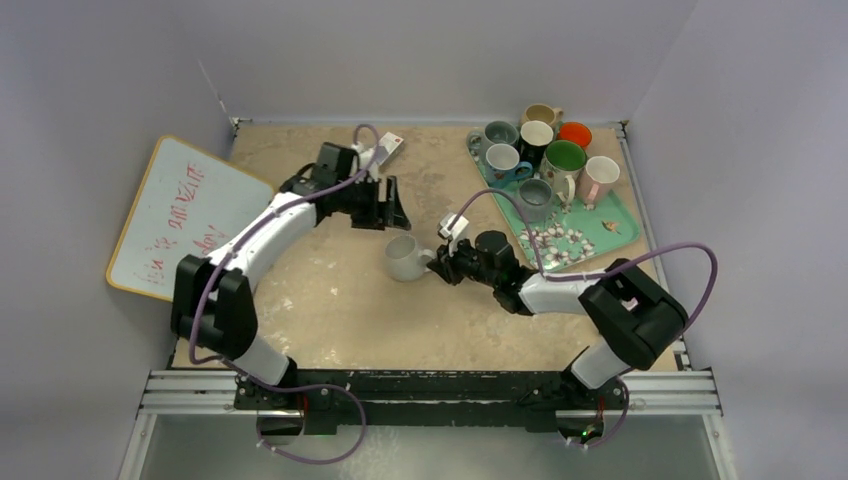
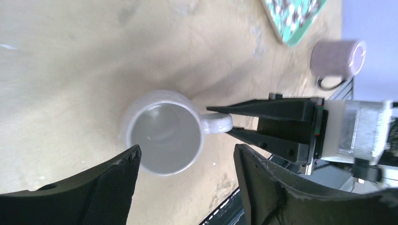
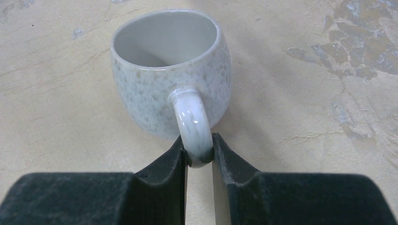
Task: Turn the mug right side up
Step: Turn over the cup at the center of the board, then pick up the cup at the center of the board, then place the cup on the tray, then turn over the cup at the corner of the board.
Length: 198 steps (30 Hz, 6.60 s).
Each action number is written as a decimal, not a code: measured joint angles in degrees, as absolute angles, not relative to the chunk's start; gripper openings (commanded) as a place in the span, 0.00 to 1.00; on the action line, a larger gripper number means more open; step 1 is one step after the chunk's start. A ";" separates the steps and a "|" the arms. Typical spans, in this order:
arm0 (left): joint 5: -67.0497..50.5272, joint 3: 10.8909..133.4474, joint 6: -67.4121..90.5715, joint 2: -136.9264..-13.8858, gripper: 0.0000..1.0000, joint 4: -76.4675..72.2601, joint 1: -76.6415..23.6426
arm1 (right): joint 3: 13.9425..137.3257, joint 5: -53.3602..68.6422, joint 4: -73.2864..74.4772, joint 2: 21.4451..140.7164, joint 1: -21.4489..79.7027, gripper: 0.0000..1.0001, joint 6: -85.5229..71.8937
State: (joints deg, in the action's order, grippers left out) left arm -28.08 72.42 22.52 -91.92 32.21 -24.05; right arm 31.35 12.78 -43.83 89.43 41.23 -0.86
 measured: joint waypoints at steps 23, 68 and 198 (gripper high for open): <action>-27.20 63.59 16.86 -77.56 0.79 38.00 -15.99 | 43.05 11.55 -15.16 89.80 43.09 0.43 8.75; -24.97 59.70 12.34 -70.70 0.80 41.28 -15.38 | 47.99 -30.00 13.50 65.65 16.45 0.00 -11.99; -28.29 58.59 11.33 -66.81 0.81 40.80 -15.38 | 39.79 -30.41 45.56 58.15 -6.20 0.74 -56.55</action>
State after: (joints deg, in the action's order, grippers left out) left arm -28.29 58.59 11.33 -66.81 40.80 -15.38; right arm 39.79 -30.41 45.56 58.15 -6.20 -56.55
